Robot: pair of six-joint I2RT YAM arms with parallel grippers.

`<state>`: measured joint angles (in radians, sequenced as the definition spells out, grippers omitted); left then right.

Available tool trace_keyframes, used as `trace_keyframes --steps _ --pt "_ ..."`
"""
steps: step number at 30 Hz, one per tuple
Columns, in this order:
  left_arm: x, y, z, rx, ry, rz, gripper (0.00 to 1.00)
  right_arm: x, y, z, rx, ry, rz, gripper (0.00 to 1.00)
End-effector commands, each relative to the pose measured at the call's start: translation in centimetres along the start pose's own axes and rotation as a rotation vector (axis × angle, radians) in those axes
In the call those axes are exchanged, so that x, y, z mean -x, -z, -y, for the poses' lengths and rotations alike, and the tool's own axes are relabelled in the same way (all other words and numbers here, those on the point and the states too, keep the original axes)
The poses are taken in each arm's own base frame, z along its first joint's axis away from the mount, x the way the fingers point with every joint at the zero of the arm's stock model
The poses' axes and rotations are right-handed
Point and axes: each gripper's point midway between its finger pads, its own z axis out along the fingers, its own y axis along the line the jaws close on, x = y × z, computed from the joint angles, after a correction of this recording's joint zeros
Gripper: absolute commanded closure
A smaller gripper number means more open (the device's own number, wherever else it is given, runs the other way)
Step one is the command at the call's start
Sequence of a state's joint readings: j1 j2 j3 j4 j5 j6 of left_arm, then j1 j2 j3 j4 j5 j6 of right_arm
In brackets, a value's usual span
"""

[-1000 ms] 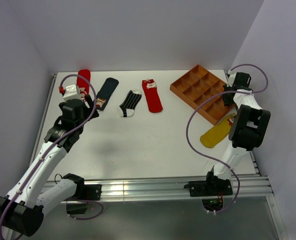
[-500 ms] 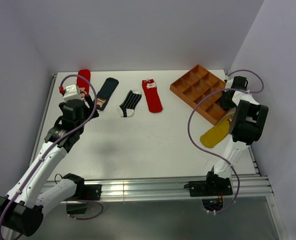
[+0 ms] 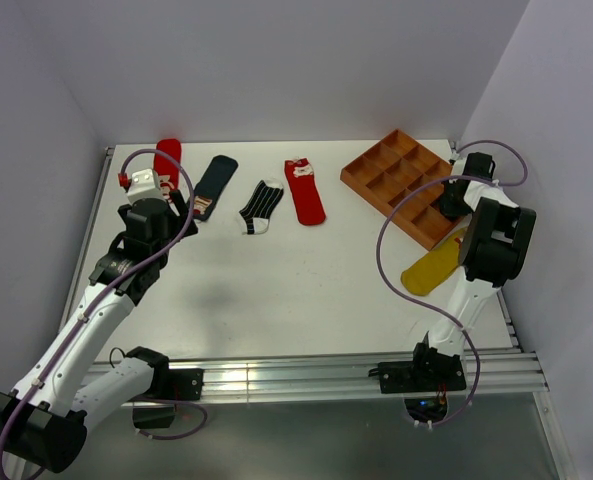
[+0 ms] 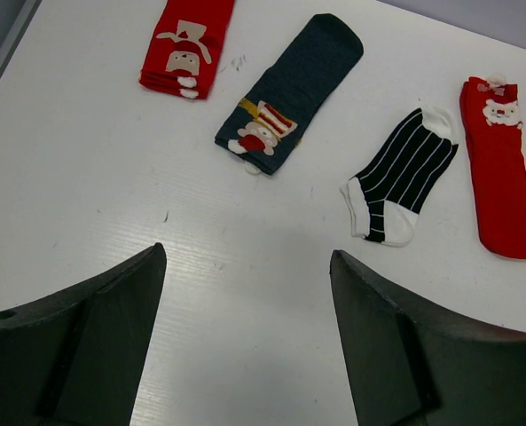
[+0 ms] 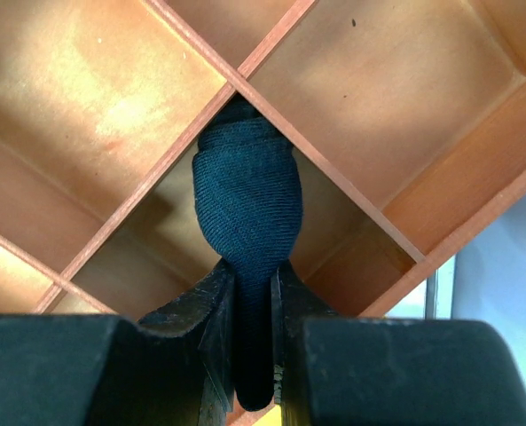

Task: Roll the socks
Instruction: Place the sock in the storage box.

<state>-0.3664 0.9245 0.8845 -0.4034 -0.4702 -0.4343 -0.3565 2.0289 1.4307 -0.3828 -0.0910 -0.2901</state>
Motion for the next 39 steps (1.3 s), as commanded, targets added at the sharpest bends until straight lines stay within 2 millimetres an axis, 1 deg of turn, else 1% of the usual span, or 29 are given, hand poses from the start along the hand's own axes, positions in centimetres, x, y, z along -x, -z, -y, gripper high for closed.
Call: trace_keyframes --steps 1,2,3,4,7,9,11,17,26,28,30,31,32,33,34,36,37,39 --pt "0.3 0.0 -0.2 0.009 -0.002 0.019 0.2 -0.2 -1.0 1.0 -0.041 -0.027 -0.003 0.86" --pt "0.4 0.1 -0.2 0.007 -0.003 0.019 0.2 -0.3 -1.0 1.1 -0.044 -0.026 -0.008 0.84" --pt "0.4 0.0 -0.2 0.005 -0.002 0.02 0.2 -0.5 -1.0 1.2 -0.055 -0.026 -0.016 0.78" --pt "0.4 0.1 -0.2 0.002 -0.002 0.019 0.2 -0.7 -0.9 1.2 -0.057 -0.025 -0.021 0.76" --pt "0.5 0.2 -0.2 0.001 0.001 0.025 0.2 -0.2 -0.2 1.3 -0.061 -0.029 -0.005 0.7" --pt "0.7 0.4 -0.3 0.0 0.006 0.032 0.2 0.5 0.7 1.3 -0.062 -0.031 0.017 0.66" --pt "1.0 0.7 -0.3 -0.007 0.013 0.044 0.2 1.1 1.5 1.5 -0.068 -0.03 0.035 0.64" --pt "1.3 1.1 -0.1 -0.023 0.022 0.055 0.2 1.6 2.9 2.1 -0.099 -0.028 0.049 0.62" --pt "1.6 1.4 -0.2 -0.03 0.027 0.066 0.2 2.6 4.6 2.3 -0.119 -0.044 0.089 0.62" --pt "1.7 1.5 -0.2 -0.03 0.029 0.07 0.2 2.7 4.6 2.3 -0.115 -0.047 0.093 0.61" --pt "1.7 1.5 -0.2 -0.028 0.031 0.071 0.2 2.5 4.1 2.0 -0.104 -0.053 0.087 0.62" --pt "1.7 1.5 -0.2 -0.029 0.031 0.069 0.2 2.3 3.8 1.9 -0.098 -0.054 0.082 0.64" --pt "1.7 1.5 -0.2 -0.028 0.031 0.069 0.2 1.9 3.1 1.8 -0.092 -0.056 0.068 0.67" --pt "1.6 1.4 -0.2 -0.027 0.03 0.067 0.2 1.9 2.8 1.8 -0.088 -0.059 0.066 0.74" --pt "1.5 1.4 -0.3 -0.024 0.028 0.064 0.2 1.7 2.3 1.7 -0.084 -0.06 0.057 0.76" --pt "1.5 1.3 -0.3 -0.022 0.027 0.063 0.2 1.7 1.8 1.6 -0.073 -0.06 0.052 0.76" --pt "1.5 1.3 -0.3 -0.02 0.027 0.062 0.2 1.3 1.2 1.5 -0.069 -0.06 0.034 0.76" --pt "1.4 1.2 -0.3 -0.019 0.026 0.06 0.2 1.5 0.9 1.6 -0.062 -0.057 0.026 0.76"
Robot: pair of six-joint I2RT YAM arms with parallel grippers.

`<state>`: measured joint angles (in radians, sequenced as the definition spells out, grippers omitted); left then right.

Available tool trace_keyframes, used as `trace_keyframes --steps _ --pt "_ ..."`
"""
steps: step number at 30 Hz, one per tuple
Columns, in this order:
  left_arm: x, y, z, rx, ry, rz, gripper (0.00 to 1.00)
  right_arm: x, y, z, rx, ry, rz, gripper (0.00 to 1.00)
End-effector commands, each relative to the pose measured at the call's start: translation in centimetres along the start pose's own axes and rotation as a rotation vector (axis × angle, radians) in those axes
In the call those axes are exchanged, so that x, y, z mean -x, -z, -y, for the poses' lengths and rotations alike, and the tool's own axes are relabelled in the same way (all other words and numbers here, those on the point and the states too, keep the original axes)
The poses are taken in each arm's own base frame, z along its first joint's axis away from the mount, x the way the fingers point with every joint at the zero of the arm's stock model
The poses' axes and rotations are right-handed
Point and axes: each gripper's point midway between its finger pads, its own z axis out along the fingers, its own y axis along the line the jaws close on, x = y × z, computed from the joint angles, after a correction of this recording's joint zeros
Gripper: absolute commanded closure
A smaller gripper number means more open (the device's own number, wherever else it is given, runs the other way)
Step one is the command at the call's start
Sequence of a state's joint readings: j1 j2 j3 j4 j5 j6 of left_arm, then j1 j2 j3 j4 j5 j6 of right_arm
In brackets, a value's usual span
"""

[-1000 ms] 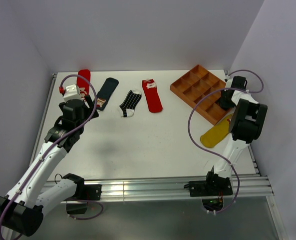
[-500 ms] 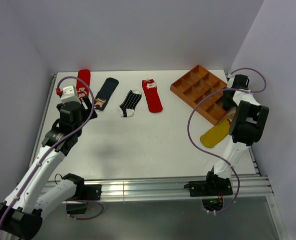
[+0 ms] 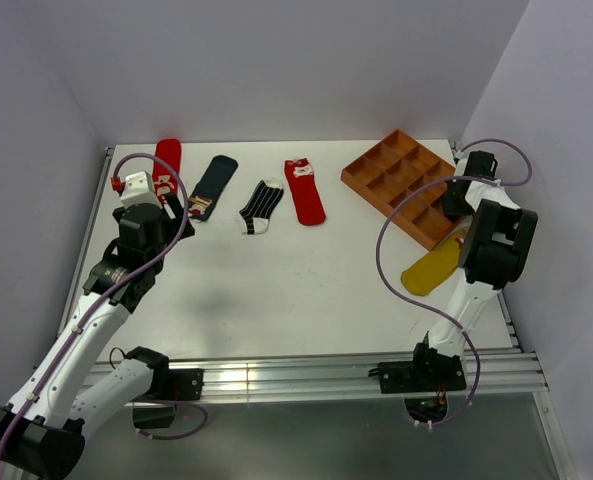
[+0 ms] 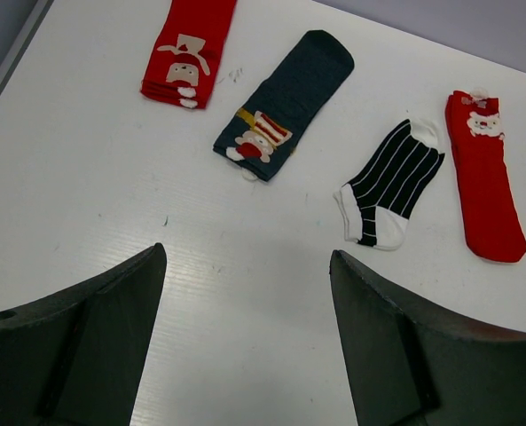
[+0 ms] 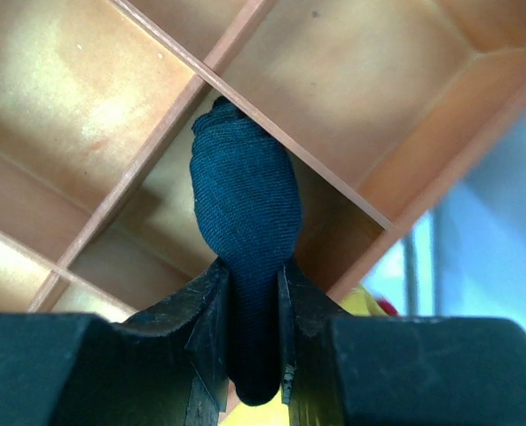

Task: Roll the socks
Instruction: Place the sock in the storage box.

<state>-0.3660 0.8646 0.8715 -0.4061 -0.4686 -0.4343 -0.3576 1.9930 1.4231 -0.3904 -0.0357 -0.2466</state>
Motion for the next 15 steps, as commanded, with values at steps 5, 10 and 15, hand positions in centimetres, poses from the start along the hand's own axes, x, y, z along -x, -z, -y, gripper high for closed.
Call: trace_keyframes --steps 5,10,15 --pt "0.6 -0.1 0.1 -0.004 0.006 0.021 0.21 -0.5 -1.9 0.3 0.009 -0.021 -0.057 0.73" --pt "0.7 0.0 0.2 -0.012 0.008 0.022 0.21 -1.9 -2.4 0.4 -0.003 -0.024 -0.113 0.66" --pt "0.8 0.2 0.1 -0.014 0.011 0.029 0.2 -0.9 -1.3 0.5 -0.002 -0.033 -0.077 0.6"
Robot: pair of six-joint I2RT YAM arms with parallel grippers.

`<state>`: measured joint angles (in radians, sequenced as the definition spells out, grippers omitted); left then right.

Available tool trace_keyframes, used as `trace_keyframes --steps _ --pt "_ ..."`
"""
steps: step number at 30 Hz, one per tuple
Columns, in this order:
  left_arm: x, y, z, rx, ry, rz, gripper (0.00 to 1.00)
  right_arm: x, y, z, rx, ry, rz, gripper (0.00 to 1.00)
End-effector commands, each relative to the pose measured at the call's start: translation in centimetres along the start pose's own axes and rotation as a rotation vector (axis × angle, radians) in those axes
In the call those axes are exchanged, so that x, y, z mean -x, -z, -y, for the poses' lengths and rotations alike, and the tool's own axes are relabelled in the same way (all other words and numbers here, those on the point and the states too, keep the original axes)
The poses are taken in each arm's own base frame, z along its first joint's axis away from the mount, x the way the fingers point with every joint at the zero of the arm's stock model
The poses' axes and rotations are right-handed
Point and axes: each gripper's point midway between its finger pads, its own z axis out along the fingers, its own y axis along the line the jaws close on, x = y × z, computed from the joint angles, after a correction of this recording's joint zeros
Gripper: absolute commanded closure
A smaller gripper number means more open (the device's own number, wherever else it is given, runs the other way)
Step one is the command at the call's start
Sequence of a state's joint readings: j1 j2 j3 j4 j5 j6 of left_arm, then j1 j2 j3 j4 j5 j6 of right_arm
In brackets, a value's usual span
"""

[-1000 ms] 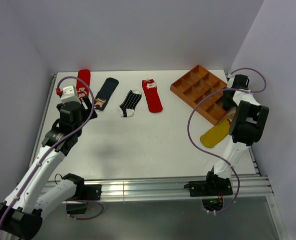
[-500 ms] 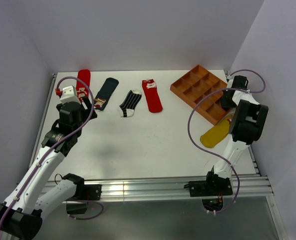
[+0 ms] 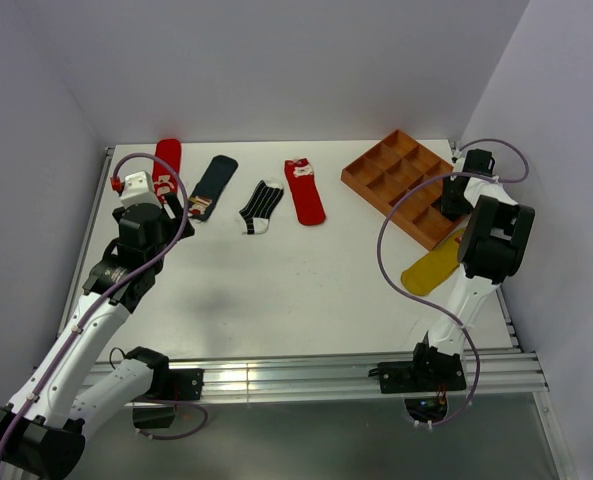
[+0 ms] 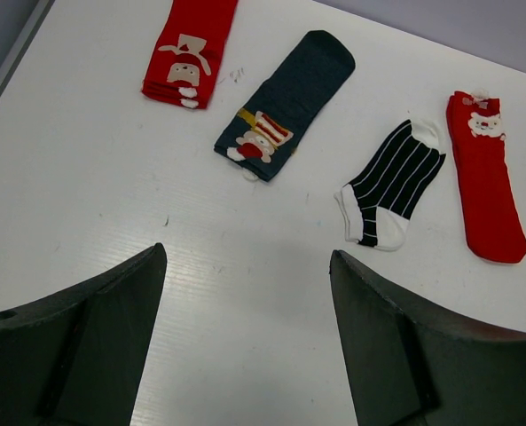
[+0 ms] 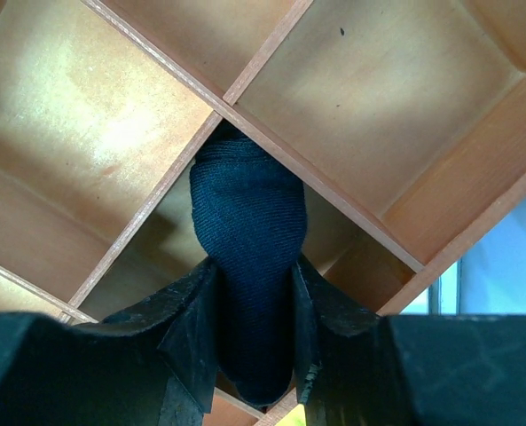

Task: Roll the socks
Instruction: Place the sock in the storage box.

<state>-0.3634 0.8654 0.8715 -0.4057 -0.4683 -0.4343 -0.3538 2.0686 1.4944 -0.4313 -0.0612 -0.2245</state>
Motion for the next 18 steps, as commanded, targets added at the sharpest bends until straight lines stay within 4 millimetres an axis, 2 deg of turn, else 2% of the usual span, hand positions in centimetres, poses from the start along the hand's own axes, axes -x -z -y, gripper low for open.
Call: trace_keyframes --steps 1,7,13,18 --pt "0.9 0.3 0.2 -0.018 0.012 0.031 0.21 -0.2 0.9 1.3 -0.037 -0.016 -0.02 0.6" --pt "1.2 0.6 0.1 -0.023 0.018 0.042 0.21 1.2 2.7 1.5 -0.048 -0.021 0.021 0.57" --pt "1.4 0.9 0.3 -0.034 0.025 0.05 0.21 0.9 3.4 1.6 -0.058 -0.012 0.032 0.55" --pt "1.5 0.9 0.2 -0.032 0.024 0.052 0.21 2.0 4.1 1.4 -0.046 -0.017 0.067 0.51"
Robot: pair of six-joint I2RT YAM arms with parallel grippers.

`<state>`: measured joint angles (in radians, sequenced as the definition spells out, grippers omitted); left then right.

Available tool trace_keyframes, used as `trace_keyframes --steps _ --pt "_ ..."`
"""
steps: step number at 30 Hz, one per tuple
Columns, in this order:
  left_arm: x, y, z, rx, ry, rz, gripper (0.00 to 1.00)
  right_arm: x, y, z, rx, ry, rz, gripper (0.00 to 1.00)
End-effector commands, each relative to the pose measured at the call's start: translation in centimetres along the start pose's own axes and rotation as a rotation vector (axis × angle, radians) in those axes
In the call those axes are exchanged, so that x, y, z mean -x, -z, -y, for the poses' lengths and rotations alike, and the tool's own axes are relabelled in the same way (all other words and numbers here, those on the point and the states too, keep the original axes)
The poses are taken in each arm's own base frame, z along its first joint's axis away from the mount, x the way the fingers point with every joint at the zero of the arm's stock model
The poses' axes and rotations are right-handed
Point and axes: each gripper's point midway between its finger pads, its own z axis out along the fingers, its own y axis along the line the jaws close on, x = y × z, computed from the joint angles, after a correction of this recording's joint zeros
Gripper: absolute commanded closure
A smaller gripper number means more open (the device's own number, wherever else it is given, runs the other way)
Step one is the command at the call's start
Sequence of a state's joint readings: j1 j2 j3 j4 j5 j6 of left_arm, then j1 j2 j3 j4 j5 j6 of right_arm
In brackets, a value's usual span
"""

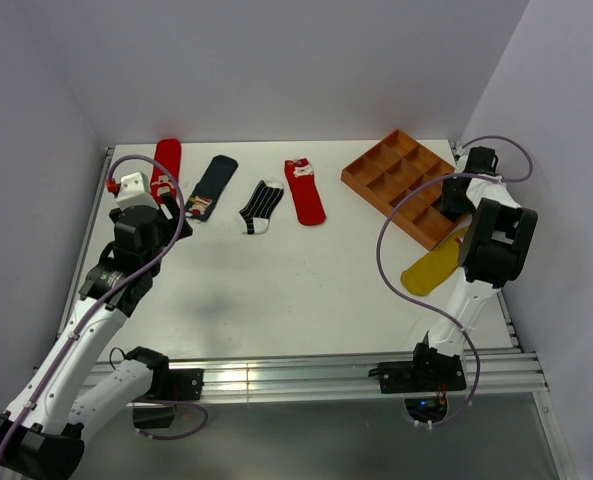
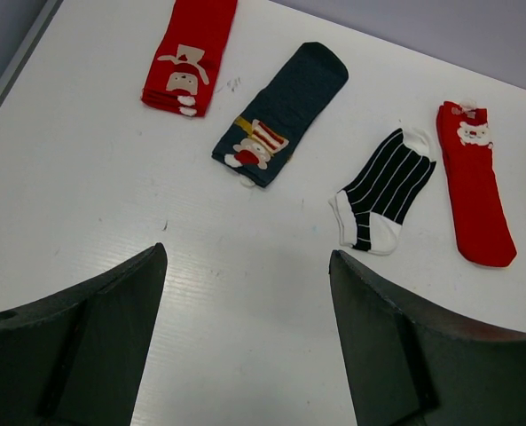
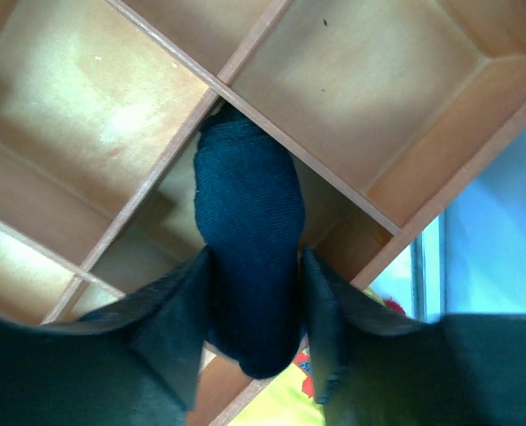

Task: Roll the socks
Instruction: Place the sock in the storage box.

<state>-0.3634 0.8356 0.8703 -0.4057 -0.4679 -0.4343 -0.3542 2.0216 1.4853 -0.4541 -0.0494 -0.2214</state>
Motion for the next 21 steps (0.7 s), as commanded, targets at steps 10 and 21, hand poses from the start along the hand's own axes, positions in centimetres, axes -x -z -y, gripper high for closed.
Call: trace_keyframes --steps 10,21 --pt "0.7 0.1 0.2 -0.014 0.01 0.023 0.21 1.5 1.8 1.0 -0.024 -0.029 0.05 0.46" --pt "0.6 0.1 0.3 -0.019 0.009 0.02 0.21 4.9 5.9 1.3 -0.051 -0.111 0.222 0.51"
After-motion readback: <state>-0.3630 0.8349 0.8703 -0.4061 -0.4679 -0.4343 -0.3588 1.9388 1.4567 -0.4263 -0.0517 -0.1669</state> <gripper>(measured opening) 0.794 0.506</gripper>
